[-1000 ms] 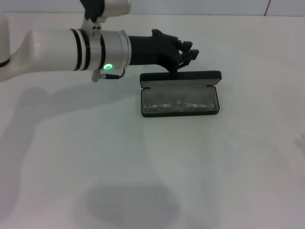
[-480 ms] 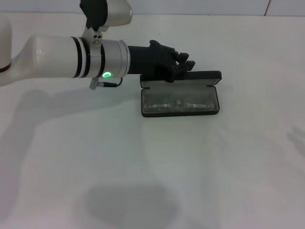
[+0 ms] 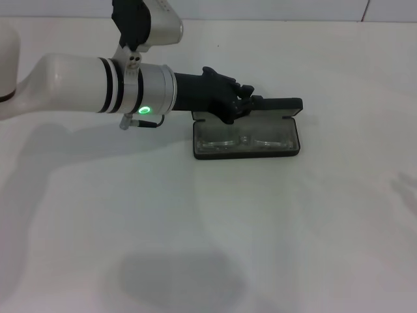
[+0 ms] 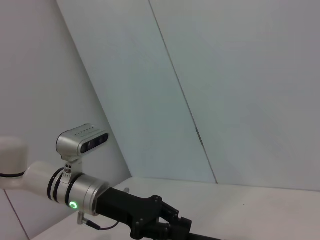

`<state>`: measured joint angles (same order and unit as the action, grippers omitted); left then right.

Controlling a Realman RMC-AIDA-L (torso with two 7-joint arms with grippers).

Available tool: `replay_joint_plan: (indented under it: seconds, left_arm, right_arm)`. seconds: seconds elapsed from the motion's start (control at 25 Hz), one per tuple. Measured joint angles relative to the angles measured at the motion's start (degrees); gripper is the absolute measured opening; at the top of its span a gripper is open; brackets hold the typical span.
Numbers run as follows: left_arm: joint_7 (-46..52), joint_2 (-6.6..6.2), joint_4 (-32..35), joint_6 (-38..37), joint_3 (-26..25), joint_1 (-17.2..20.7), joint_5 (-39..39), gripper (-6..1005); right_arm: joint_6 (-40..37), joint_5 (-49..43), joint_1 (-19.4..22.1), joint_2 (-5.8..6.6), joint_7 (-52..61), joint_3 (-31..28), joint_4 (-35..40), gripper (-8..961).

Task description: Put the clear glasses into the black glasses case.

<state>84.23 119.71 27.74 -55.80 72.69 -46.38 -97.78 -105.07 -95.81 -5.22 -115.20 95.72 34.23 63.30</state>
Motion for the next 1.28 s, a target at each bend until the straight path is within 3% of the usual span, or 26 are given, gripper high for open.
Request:
replay_joint_plan:
  seconds: [0.36,0.8,0.92,1.12,1.28]
  left_arm:
    - [0.06,0.0,-0.56,-0.41,0.12,0.36,-0.51,234]
    - [-1.02,0.09,0.19,-0.65,8.67,0.89,-0.85,233]
    - [-2.09,0.18,3.65,-2.6,10.0,3.36,-0.44,239]
    - [-2.21,0.35,15.66,-9.38,10.17,11.14,1.46,250]
    - [2.47,-0.35,24.55,-17.81,9.02,15.94,4.21,258]
  right_arm:
    - [0.17,0.0,-0.4,0.06,-1.4,-0.05,-2.28,184]
    - [-0.39,-0.46,-0.4,0.08,-1.83,-0.05,-3.91,185]
    - [-0.53,-0.68,-0.4,0.07,-1.83,-0.05,-4.05,185]
    - [-0.72,-0.76,-0.39,0.07,-2.07,-0.04,-4.45,185]
    - [-1.1,-0.58,-1.05,0.07,-3.33,0.32,-6.25,186]
